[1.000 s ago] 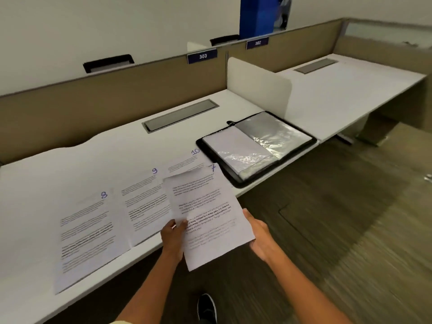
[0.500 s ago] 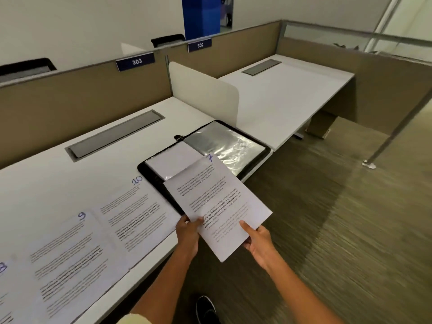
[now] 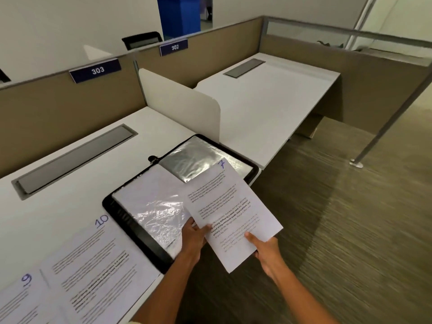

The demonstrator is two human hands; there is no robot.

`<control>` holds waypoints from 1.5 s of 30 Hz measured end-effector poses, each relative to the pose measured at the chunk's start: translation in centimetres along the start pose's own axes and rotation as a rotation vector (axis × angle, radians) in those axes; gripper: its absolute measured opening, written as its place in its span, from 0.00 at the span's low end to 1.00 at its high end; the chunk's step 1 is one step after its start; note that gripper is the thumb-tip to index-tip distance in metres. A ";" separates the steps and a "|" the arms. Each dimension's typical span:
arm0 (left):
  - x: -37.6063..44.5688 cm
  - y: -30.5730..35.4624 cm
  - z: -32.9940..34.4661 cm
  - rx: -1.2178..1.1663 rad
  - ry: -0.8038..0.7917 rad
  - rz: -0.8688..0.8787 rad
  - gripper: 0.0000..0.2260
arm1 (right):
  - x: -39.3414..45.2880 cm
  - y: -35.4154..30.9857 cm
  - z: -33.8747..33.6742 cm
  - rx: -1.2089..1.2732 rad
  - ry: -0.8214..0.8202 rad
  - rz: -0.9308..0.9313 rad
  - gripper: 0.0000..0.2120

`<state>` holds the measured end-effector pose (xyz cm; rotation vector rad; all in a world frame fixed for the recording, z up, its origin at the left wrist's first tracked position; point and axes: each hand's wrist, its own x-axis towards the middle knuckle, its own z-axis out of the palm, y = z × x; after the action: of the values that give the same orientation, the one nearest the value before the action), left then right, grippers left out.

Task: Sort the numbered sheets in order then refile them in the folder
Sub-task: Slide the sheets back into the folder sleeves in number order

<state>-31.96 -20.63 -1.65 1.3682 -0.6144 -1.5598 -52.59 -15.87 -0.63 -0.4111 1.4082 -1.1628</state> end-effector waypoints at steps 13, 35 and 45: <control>7.8 3.8 8.1 0.560 0.295 0.268 0.07 | 10.6 -7.3 -6.0 -0.047 0.026 0.023 0.16; 12.3 3.7 13.5 1.173 0.267 0.403 0.14 | 17.6 -12.4 -13.1 0.040 -0.036 0.064 0.23; 12.0 4.5 12.7 0.763 0.494 0.286 0.06 | 14.9 -11.9 -13.5 0.069 -0.046 0.013 0.26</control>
<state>-41.78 -35.74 -0.42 2.0248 -1.0871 -0.7115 -72.66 -27.72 -1.77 -0.3771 1.3257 -1.1811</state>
